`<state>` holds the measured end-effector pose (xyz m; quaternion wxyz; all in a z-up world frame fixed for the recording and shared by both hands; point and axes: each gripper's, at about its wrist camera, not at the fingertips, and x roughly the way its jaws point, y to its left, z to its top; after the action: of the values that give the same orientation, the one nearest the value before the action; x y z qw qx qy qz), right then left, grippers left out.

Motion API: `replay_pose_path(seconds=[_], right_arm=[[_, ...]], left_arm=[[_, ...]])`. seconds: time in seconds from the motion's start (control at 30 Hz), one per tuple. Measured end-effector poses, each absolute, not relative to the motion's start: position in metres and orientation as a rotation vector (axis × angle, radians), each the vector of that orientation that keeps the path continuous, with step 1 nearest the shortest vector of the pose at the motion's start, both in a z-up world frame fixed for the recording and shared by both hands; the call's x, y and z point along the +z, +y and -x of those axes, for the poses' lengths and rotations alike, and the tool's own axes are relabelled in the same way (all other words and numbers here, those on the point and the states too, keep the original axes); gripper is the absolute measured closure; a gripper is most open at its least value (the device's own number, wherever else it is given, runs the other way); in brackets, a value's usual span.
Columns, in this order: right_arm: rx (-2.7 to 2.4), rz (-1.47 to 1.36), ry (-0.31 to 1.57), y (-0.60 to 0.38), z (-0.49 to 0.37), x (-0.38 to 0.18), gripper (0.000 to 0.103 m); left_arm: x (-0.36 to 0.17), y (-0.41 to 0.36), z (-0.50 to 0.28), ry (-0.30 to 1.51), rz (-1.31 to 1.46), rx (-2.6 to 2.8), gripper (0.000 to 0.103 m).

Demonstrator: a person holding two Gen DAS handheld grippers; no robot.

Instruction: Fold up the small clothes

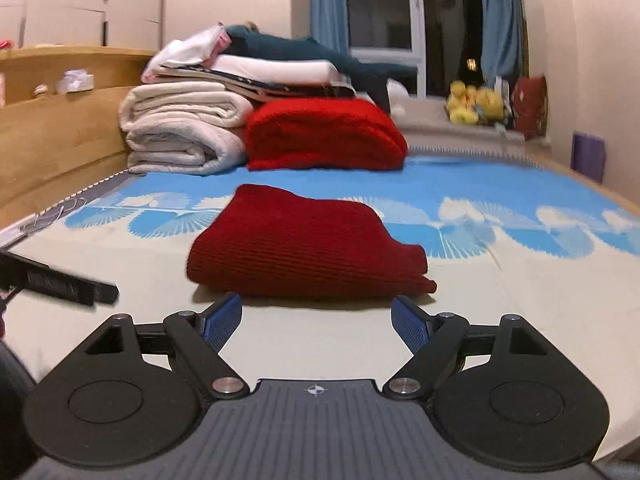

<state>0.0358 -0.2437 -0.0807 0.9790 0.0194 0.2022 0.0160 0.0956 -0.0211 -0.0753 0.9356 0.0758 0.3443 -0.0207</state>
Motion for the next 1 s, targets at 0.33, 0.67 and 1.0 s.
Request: replay_pose_path(seconds=[0.33,0.67,1.0], right_arm=[[0.009,0.024,0.508,-0.222,-0.007,-0.104,0.02],[-0.018,-0.01,0.547,-0.227,-0.009,-0.112,0.02],[-0.008,0.012,0.553,-0.225,-0.011,-0.114,0.02]], left_arm=[[-0.105,-0.028,-0.062,0.686,-0.189,-0.089,0.0],[-0.104,-0.026,-0.064,0.684,-0.18,-0.08,0.0],[-0.104,-0.027,-0.068,0.688,-0.185,-0.1,0.0]])
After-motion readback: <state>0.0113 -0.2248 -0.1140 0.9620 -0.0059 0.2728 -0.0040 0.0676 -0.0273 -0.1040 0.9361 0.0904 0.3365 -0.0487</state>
